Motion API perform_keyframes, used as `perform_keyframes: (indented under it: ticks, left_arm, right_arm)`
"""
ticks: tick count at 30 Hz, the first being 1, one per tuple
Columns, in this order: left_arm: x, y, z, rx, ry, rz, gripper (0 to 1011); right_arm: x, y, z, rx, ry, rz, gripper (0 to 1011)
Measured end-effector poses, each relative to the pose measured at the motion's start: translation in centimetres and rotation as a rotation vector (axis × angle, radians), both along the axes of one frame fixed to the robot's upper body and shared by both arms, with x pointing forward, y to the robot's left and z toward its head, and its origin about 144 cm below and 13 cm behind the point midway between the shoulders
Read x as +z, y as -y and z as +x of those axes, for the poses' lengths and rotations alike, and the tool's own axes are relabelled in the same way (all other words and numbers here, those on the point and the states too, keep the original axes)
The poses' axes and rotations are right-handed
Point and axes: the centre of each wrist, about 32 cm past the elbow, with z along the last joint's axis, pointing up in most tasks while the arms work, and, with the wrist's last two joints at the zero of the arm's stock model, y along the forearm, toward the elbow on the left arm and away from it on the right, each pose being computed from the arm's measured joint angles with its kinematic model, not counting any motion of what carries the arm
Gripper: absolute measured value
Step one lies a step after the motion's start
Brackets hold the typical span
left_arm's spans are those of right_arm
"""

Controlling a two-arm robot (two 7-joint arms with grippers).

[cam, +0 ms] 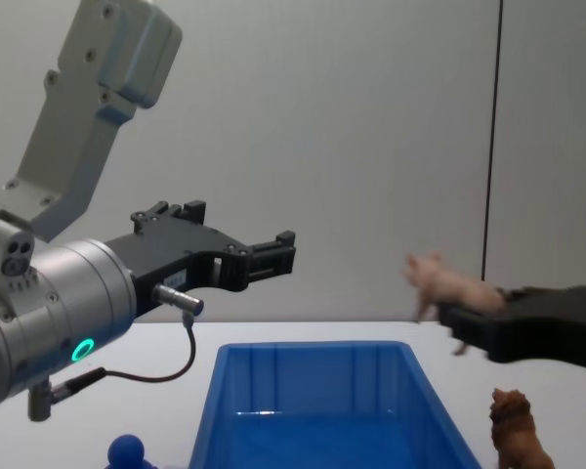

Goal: Pick up the two dolls from the table and place them into the box.

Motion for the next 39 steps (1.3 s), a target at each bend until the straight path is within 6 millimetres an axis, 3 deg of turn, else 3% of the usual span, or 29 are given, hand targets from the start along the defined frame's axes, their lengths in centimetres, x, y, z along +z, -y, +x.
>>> perform_keyframes:
  ticks: [7,19,27,39]
  left_arm:
    - [0.0,0.0,0.0,0.0,0.0,0.0,1001]
    - [0.0,0.0,0.0,0.0,0.0,0.0,1001]
    - [0.0,0.0,0.0,0.0,0.0,0.0,1001]
    - [0.0,0.0,0.0,0.0,0.0,0.0,1001]
  right_arm:
    - [0.5,-1.6,1.4,0.077,-0.018,0.0,398]
    - [0.7,-3.1,3.2,0.129,-0.056,-0.024,794]
    - [0.8,-3.1,3.4,0.108,-0.065,-0.036,995]
    - [1.2,-2.2,2.2,0.008,-0.063,-0.06,1001]
